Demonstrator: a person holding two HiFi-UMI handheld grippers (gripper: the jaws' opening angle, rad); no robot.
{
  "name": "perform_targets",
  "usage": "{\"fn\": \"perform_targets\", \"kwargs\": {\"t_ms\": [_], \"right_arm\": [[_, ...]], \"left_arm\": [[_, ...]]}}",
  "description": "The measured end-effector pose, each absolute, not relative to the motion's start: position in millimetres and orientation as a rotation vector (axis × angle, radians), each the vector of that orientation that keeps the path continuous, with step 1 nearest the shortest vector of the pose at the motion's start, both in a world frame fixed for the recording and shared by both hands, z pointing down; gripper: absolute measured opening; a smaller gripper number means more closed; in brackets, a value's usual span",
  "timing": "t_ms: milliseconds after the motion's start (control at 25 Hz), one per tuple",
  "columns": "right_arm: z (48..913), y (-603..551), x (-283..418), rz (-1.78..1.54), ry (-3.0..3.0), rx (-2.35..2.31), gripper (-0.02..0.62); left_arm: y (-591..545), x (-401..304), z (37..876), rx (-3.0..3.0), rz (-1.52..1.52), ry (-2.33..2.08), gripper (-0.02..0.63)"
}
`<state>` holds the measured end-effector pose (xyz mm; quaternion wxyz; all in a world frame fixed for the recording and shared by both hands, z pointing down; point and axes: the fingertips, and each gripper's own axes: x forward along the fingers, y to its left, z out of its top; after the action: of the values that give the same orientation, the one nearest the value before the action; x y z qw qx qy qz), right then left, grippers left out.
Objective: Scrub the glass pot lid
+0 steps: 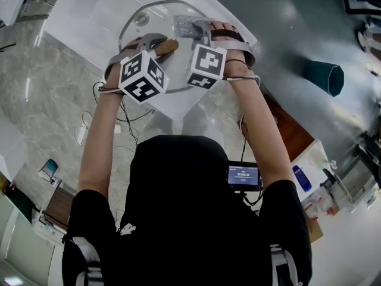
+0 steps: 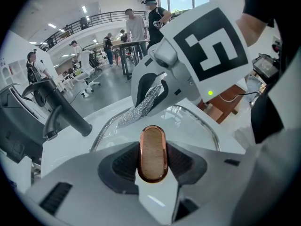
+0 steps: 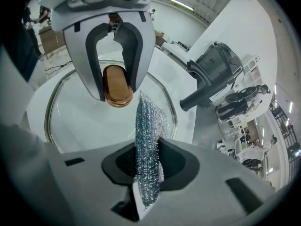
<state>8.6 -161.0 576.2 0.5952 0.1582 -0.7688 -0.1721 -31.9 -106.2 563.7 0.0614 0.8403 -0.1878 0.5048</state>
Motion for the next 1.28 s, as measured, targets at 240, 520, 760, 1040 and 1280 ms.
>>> {"fn": "perform_targets", "kwargs": {"t_ms": [240,520,760,1040,1280], "right_arm": [[575,-157,12,-0.385,-1.782,0.356,0.080],[572,-142,17,-0.349,-1.791,0.361,0.080],[574,-119,22,-0.311,-1.808,0.353,0.081],[573,-95,27,-0.293,-1.814,0.353,0.081],[573,-81,28,-0.293,-1.809,0.339,0.083]], "left_arm": [[-106,-30,563,2.540,1.524,-0.573,0.169],[-107,-32,563,2.537,1.526,-0.570,0.169],[-107,-32,564,2.536,1.529,-0.572,0.169],[-106,-31,564,2.535,1.532,-0.572,0.169],[-107,-32,563,2.533,1.533,-0.573,0.169]]}}
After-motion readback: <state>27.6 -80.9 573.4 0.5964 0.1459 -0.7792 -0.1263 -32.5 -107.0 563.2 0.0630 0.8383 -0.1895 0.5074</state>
